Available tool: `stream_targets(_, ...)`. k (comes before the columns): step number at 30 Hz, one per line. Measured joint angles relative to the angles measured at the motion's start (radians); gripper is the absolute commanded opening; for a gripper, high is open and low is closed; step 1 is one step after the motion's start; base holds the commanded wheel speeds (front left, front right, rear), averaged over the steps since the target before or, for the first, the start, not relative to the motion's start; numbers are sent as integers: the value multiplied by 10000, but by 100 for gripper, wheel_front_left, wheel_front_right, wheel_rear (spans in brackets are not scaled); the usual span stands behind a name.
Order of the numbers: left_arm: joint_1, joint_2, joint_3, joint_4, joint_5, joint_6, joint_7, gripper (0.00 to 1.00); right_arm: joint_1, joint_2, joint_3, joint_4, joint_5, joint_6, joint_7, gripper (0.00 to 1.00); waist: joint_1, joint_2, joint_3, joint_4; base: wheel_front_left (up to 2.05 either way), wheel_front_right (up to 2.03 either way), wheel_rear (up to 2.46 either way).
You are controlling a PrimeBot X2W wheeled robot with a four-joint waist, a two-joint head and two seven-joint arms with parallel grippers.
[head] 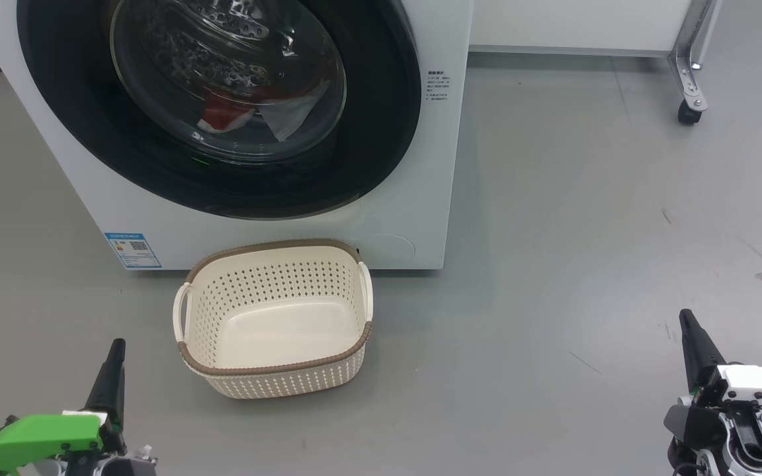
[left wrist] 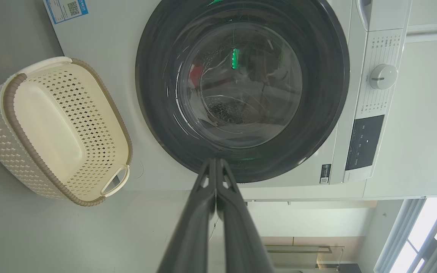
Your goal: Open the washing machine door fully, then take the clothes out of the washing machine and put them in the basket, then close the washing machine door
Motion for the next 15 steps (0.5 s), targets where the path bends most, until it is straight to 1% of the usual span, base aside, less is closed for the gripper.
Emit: stream_targets(15, 0, -2, 4, 0, 0, 0, 0, 0, 0, 0, -2, 0, 0, 0, 0, 0, 0, 0, 0, 0, 0, 0, 0)
